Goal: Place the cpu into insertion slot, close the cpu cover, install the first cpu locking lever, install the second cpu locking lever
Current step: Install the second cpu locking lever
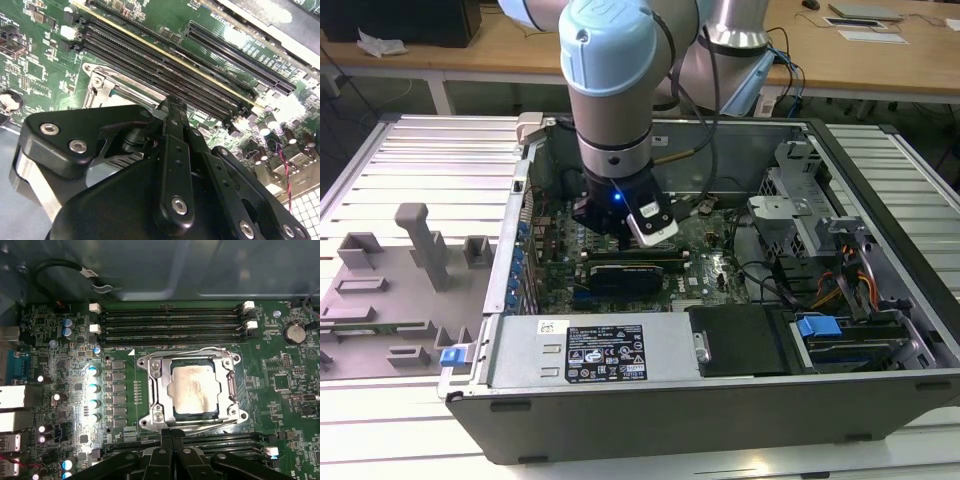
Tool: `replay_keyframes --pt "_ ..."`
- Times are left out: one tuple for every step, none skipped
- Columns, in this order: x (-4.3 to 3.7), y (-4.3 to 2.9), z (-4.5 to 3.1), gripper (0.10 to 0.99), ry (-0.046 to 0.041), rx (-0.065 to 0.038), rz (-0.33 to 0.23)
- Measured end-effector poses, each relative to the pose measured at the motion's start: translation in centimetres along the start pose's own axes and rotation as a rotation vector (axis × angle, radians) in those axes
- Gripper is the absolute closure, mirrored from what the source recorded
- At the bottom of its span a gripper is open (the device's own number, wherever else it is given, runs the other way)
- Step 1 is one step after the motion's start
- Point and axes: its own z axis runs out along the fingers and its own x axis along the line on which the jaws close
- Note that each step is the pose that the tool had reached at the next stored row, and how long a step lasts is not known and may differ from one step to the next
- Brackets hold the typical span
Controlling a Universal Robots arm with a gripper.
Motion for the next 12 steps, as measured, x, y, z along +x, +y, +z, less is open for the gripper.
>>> replay_keyframes --pt "0.13 -0.02 0.02 0.98 0.0001 -0.002 0.0" --pt "0.24 -0.03 0.06 0.98 0.0003 -0.006 0.001" --pt "0.31 -0.06 0.15 0.98 0.0006 -0.012 0.001" --pt "0.34 -0.08 0.21 0.98 0.0008 -0.018 0.002" --pt "0.39 -0.11 0.26 0.98 0.001 -0.024 0.002" --pt "0.48 -0.14 0.34 0.98 0.0013 -0.032 0.003" --pt "0.52 -0.17 0.42 0.98 0.0013 -0.034 0.003" --pt "0.61 -0.23 0.51 0.98 0.0013 -0.035 0.003" --pt "0.68 -0.37 0.5 0.98 0.0017 -0.035 0.003" --pt "0.69 -0.52 0.49 0.98 0.0016 -0.035 0.003" --pt "0.7 -0.59 0.48 0.98 0.0015 -0.036 0.003" --pt "0.72 -0.64 0.48 0.98 0.0014 -0.036 0.003"
